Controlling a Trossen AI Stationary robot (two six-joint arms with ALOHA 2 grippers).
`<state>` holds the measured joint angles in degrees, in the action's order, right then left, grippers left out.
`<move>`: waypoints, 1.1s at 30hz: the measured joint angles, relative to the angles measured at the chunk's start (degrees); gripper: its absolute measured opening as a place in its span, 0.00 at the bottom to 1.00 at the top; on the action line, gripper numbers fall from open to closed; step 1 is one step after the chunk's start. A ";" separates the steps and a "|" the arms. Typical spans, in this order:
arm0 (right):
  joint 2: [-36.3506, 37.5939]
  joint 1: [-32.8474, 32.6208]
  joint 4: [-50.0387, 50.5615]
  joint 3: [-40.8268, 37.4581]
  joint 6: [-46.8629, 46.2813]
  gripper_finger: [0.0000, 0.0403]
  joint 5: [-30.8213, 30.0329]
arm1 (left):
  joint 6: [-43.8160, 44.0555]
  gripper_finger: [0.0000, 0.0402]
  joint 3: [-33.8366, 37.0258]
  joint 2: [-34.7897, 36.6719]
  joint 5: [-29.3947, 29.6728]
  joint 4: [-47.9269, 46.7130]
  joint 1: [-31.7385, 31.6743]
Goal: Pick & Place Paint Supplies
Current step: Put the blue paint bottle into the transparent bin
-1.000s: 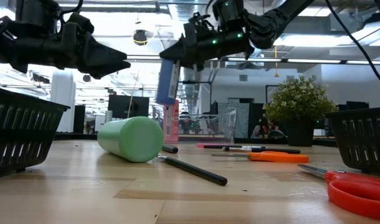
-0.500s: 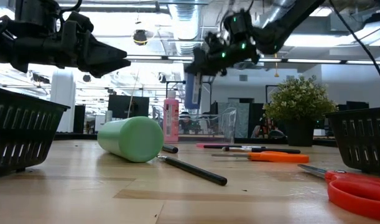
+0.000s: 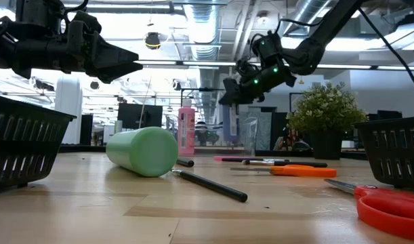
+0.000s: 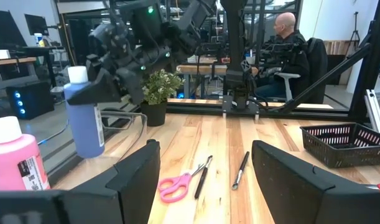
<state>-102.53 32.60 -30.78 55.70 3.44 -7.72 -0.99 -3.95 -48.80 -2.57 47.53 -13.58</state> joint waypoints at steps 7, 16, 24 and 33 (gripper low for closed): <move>-2.08 1.51 -0.18 0.12 -0.30 0.47 0.44 | 0.02 0.61 0.00 0.00 0.00 0.02 0.00; -5.83 1.24 -3.14 0.28 -1.55 0.47 0.73 | 0.26 0.61 0.00 0.00 -0.01 0.09 0.02; -5.67 1.74 -1.61 0.28 -3.34 0.47 1.70 | 0.24 0.60 0.00 0.00 -0.02 0.07 0.02; -5.63 1.68 -1.29 0.28 -3.42 0.56 2.05 | 0.24 0.60 0.00 0.00 -0.02 0.04 0.02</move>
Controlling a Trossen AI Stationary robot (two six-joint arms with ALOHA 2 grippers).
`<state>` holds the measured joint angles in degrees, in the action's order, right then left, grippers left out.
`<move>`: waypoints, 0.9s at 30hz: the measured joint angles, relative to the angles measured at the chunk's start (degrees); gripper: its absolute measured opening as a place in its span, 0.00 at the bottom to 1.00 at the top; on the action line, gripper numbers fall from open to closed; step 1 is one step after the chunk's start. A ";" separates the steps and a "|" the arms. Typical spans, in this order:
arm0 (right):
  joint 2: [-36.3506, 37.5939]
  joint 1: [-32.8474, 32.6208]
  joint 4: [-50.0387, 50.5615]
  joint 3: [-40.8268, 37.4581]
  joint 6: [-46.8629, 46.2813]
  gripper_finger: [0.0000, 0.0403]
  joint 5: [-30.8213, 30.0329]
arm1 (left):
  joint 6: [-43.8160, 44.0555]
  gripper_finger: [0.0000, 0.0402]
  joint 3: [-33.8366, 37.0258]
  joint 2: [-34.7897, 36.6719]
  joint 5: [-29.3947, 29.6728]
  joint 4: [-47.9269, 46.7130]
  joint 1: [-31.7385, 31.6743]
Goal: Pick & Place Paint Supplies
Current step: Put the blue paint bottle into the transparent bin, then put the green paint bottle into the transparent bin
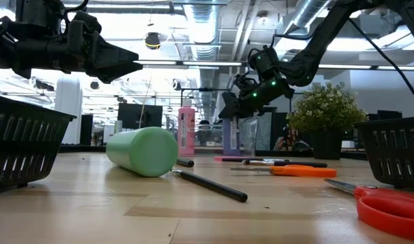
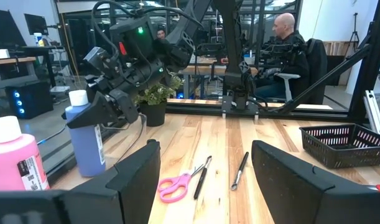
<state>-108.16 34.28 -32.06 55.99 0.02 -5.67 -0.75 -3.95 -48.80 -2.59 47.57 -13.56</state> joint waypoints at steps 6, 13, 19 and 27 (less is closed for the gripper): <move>0.00 -0.11 -1.44 0.00 0.40 0.56 0.37 | 0.01 0.60 0.00 0.00 0.00 0.00 0.00; 2.89 -0.13 -2.39 0.00 1.26 0.57 0.35 | 0.17 0.61 0.00 0.00 0.00 -0.06 0.00; 7.57 -0.64 -1.45 0.00 3.37 0.57 0.34 | 0.17 0.60 0.00 0.00 0.01 -0.22 0.00; 16.50 -8.64 11.38 0.00 3.79 0.57 3.76 | 0.20 0.60 0.00 0.00 0.01 -1.55 0.00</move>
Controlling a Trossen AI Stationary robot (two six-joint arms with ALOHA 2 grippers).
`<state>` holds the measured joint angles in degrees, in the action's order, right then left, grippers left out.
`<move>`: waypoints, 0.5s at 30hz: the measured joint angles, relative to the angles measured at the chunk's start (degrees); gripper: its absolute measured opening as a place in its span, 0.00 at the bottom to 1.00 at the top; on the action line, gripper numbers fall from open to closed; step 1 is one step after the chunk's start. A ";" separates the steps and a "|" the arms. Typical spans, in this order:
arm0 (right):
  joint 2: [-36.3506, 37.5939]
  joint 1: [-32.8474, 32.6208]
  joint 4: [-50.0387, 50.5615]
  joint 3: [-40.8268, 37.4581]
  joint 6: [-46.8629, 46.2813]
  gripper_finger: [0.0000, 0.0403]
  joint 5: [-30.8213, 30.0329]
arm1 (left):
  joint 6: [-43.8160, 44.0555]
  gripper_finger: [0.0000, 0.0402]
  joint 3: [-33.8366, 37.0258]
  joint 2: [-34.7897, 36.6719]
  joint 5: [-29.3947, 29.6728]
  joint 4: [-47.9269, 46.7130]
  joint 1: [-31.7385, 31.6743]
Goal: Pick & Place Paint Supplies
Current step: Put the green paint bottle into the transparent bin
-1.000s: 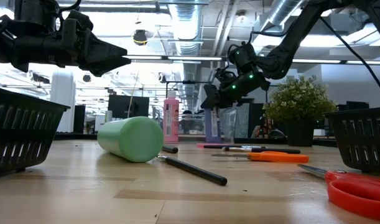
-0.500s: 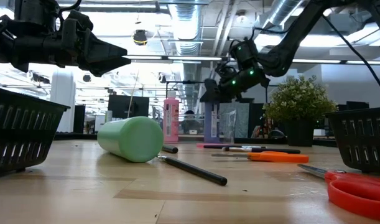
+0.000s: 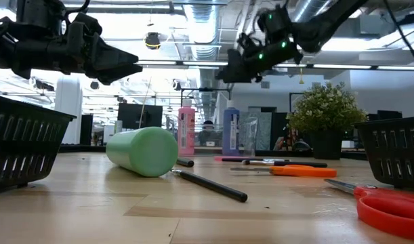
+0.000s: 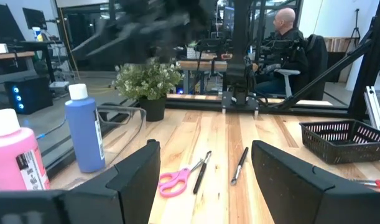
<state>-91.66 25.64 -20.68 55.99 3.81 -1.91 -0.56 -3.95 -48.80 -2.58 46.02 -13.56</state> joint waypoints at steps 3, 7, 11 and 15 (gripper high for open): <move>2.28 -6.35 8.00 0.00 -1.81 0.57 1.51 | 0.02 0.60 0.00 0.00 -0.01 -0.84 0.00; 3.60 -15.19 15.91 0.00 -7.57 0.57 1.69 | 1.05 0.60 -0.02 0.00 -0.90 -2.60 0.00; 2.51 -22.67 21.88 1.20 -15.86 0.57 3.58 | 3.50 0.60 -0.04 -0.02 -2.37 -4.67 0.01; -2.03 -29.04 27.03 5.84 -20.58 0.58 4.32 | 4.27 0.60 -0.04 -0.02 -3.01 -5.30 0.75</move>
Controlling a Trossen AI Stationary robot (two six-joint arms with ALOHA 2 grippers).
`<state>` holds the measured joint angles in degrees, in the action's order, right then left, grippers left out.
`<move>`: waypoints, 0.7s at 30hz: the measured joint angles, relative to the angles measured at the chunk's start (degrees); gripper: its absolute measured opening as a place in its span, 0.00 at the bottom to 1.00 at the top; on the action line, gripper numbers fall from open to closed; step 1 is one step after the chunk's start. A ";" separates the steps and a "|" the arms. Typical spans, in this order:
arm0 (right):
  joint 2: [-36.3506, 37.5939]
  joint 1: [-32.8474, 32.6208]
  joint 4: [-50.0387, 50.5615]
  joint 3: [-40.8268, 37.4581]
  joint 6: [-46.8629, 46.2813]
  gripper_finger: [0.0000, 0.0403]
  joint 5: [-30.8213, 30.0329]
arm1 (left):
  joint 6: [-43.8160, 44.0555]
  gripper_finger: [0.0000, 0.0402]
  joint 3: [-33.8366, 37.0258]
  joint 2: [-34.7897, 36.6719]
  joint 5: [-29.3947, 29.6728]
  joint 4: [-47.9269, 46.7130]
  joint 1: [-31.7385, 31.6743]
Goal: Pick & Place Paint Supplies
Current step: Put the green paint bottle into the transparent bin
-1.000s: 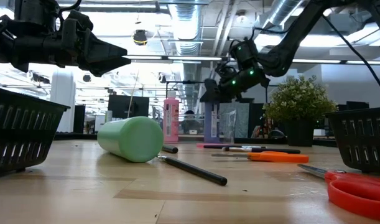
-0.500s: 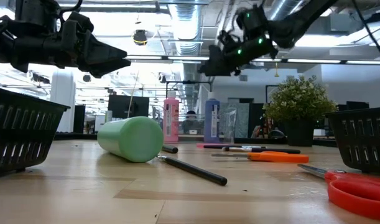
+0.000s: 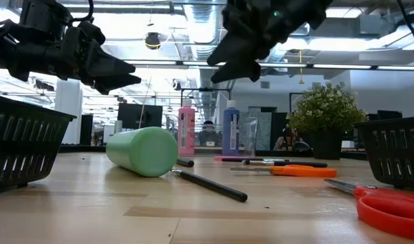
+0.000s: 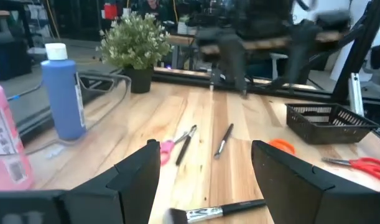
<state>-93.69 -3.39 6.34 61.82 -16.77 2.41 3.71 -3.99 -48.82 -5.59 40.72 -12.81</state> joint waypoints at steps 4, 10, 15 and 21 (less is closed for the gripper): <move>-6.85 -3.95 6.69 7.86 -2.35 0.63 0.84 | 0.23 0.60 0.00 0.00 -2.16 0.29 0.78; -17.05 -5.89 15.63 22.17 -5.88 0.69 0.63 | 0.25 0.60 0.00 0.00 -2.58 0.20 1.82; -25.95 -6.47 23.72 34.35 -10.97 0.70 0.77 | 1.30 0.60 -0.02 0.02 -2.62 0.62 1.81; -34.08 -6.40 31.48 44.15 -15.53 0.70 0.59 | 1.21 0.60 -0.02 0.02 -2.64 0.51 1.81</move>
<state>-127.77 -9.80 37.83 105.97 -32.31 3.00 4.92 -4.01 -48.80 -8.23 41.23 -11.00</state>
